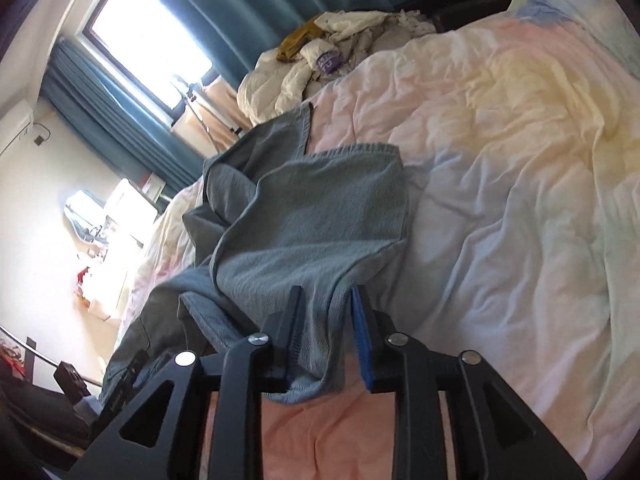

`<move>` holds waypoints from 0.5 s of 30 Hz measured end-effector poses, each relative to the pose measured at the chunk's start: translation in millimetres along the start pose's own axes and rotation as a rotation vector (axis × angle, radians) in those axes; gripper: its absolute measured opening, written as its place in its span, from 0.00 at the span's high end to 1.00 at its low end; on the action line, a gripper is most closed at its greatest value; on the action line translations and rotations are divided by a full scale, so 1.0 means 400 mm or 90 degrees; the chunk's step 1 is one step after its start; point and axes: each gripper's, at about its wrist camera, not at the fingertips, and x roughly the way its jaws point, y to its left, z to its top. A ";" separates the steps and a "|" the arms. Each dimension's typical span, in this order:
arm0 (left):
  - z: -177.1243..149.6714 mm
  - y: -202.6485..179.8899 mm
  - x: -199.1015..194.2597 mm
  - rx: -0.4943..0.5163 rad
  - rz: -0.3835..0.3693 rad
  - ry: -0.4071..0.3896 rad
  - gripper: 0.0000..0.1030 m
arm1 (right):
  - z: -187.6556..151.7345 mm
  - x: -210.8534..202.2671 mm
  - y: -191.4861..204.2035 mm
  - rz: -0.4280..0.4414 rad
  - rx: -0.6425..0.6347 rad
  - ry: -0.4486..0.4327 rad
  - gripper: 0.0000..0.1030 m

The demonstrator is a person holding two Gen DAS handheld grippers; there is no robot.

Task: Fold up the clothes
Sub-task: 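Grasp the other jeans leg hem with the right gripper and lift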

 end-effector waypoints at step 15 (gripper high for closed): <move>-0.015 0.003 0.070 -0.004 0.066 0.054 0.64 | 0.173 0.351 -0.181 -0.005 0.007 0.022 0.53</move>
